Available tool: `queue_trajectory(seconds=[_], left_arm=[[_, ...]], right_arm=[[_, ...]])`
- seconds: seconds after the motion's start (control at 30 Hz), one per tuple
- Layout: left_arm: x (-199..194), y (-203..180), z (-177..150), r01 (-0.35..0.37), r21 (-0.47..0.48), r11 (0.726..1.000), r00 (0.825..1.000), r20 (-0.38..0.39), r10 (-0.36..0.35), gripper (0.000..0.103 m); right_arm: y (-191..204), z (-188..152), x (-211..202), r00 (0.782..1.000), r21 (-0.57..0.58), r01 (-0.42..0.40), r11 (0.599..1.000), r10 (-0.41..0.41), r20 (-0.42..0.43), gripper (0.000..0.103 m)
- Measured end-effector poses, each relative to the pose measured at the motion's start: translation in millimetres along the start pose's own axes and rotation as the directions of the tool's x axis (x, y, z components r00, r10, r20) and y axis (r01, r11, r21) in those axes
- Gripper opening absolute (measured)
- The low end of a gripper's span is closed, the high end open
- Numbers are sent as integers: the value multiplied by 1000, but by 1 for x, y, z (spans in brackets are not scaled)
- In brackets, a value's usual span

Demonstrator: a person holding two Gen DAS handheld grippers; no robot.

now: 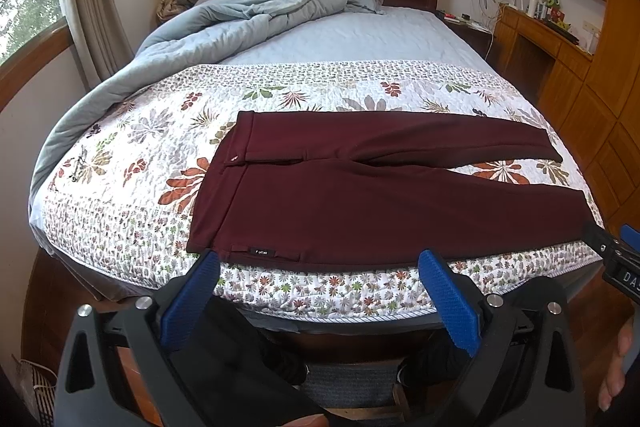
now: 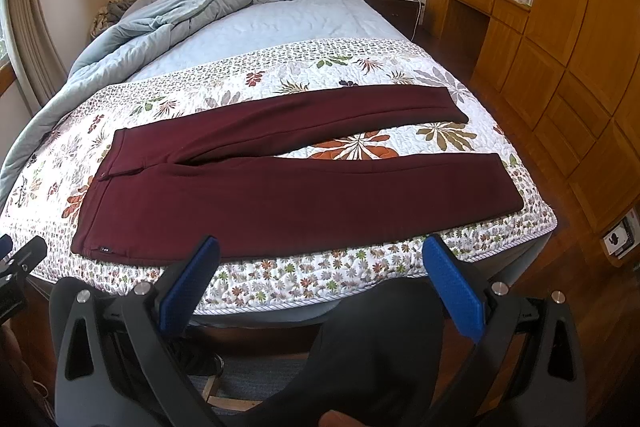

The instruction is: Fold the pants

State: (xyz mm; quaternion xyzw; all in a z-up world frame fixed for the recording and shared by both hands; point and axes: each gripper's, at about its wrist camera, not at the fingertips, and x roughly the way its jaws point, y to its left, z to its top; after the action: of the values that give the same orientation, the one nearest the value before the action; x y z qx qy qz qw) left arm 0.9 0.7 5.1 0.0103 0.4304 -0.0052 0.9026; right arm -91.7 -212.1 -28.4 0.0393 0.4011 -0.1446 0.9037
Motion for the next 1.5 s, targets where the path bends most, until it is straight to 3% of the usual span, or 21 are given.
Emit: queue_trajectory(seconds=[1.1, 1.17, 1.23, 1.3, 1.33, 1.37, 1.4, 1.43, 1.5], left_arm=[[12, 2, -5, -1, -1, 1000, 1000, -17, 1, 99], [24, 0, -7, 36, 29, 999, 999, -39, -35, 99], [43, -1, -11, 178, 84, 980, 980, -105, -169, 99], [71, 9, -14, 345, 71, 936, 919, -226, -322, 99], [80, 15, -15, 373, 57, 926, 904, -249, -348, 99], [95, 25, -14, 390, 41, 920, 889, -278, -364, 99], [108, 35, -13, 386, 39, 922, 882, -307, -357, 99], [121, 44, -12, 380, 41, 924, 873, -346, -344, 99], [153, 71, -5, 340, 47, 939, 859, -423, -290, 99]], right_arm=[[-3, -2, 13, 1000, -2, 1, 1000, -1, -24, 101], [-2, -1, 17, 1000, -16, 2, 1000, -2, -24, 101], [-2, 3, 20, 999, -42, -51, 998, 51, -5, 101], [-12, 12, 17, 967, -81, -209, 975, 218, 129, 101], [-18, 14, 20, 946, -111, -241, 964, 259, 194, 101], [-21, 18, 39, 952, -150, -219, 964, 245, 185, 101], [-21, 22, 63, 978, -175, -168, 970, 187, 94, 101], [-23, 24, 84, 989, -185, -142, 972, 147, 9, 100], [-33, 24, 103, 982, -160, -188, 969, 188, -19, 100]])
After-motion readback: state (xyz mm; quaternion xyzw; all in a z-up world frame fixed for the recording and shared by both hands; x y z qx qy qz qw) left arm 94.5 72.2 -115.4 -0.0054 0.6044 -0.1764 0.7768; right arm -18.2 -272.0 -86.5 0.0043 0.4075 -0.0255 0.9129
